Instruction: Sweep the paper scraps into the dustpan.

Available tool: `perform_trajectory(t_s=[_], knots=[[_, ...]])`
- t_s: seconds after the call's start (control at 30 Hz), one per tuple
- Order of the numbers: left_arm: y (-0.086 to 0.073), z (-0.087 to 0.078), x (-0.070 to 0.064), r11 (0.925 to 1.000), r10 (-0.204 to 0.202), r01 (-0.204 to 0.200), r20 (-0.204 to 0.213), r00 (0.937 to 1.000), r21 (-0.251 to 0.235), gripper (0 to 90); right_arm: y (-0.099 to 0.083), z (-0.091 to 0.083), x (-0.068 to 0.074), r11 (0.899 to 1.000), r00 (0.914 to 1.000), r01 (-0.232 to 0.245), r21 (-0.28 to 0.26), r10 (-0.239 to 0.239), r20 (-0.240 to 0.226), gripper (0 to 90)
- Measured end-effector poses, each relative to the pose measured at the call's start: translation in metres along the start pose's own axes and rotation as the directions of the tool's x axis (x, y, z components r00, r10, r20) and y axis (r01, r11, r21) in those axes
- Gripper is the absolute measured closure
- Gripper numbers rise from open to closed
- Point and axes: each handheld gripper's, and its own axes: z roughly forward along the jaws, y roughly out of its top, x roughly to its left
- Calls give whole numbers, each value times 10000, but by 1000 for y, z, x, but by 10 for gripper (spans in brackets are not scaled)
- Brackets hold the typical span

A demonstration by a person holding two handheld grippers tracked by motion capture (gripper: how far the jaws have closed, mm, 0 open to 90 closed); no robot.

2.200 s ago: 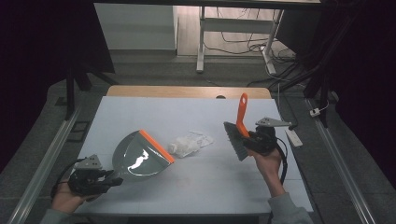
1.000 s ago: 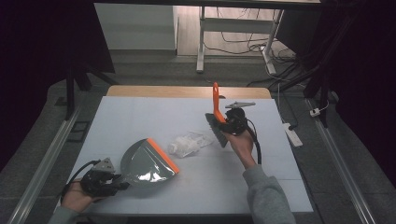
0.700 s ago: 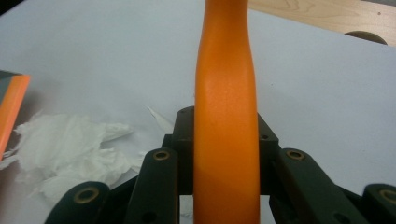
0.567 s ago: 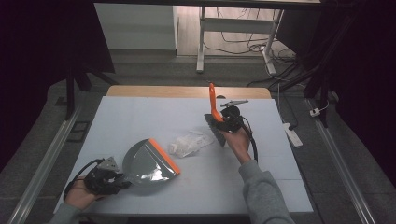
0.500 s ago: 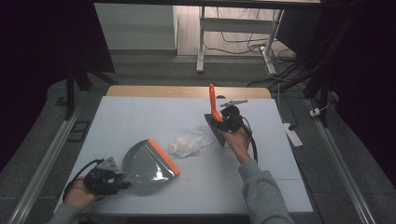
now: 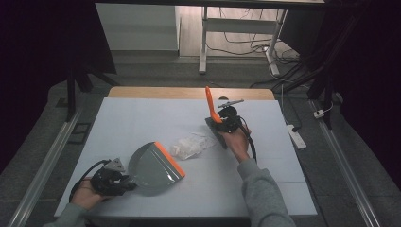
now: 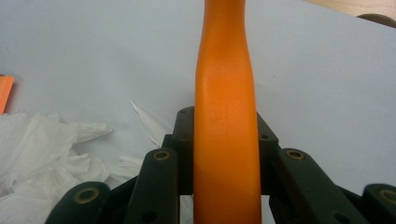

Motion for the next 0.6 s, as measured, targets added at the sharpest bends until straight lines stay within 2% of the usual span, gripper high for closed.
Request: perform_trajectory(t_s=[0.37, 0.6], knots=[[2, 2, 4, 10000, -59, 59, 129, 9999, -29, 619, 9, 22, 14, 9966, 9997, 194, 804, -181, -168, 704], [3, 4, 5, 10000, -62, 62, 133, 9999, -55, 619, 12, 28, 24, 9949, 9985, 294, 961, -248, -491, 704]])
